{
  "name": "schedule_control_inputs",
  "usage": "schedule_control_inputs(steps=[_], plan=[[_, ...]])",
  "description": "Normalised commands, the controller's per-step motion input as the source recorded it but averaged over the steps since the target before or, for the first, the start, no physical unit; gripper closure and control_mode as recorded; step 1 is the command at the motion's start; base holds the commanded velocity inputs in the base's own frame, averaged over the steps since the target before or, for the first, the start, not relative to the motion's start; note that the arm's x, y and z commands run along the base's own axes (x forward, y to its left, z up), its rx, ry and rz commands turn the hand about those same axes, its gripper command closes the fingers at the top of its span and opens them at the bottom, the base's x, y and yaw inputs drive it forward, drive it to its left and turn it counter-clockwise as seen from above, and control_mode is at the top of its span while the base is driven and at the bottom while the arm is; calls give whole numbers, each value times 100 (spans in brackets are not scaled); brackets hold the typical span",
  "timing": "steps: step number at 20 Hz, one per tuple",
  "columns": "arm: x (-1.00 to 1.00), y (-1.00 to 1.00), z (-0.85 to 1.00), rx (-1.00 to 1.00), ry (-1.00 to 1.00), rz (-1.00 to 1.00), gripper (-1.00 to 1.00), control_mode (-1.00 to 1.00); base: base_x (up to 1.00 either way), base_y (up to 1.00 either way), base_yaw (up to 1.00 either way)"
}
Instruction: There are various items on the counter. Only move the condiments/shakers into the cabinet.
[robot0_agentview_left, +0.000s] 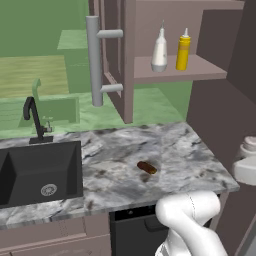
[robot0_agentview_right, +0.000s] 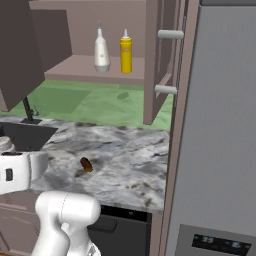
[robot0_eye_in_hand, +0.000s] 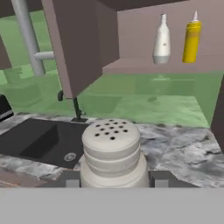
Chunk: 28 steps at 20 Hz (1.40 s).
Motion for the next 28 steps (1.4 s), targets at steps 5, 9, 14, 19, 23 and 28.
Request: schedule_control_inputs(steps=[5,9,14,19,23,28], plan=[[-3,13,59,-2,-48,-1,100,-100,0,0,0],[16,25,61,0,-39,-5,100,-100,0,0,0],[64,18,34,2,-17,-9,100,-100,0,0,0],[100,0,0,4,10,-7,100,-100,0,0,0],[92,0,0,0,15,-6,100,-100,0,0,0],[43,9,9,0,12,0,100,-100,0,0,0]])
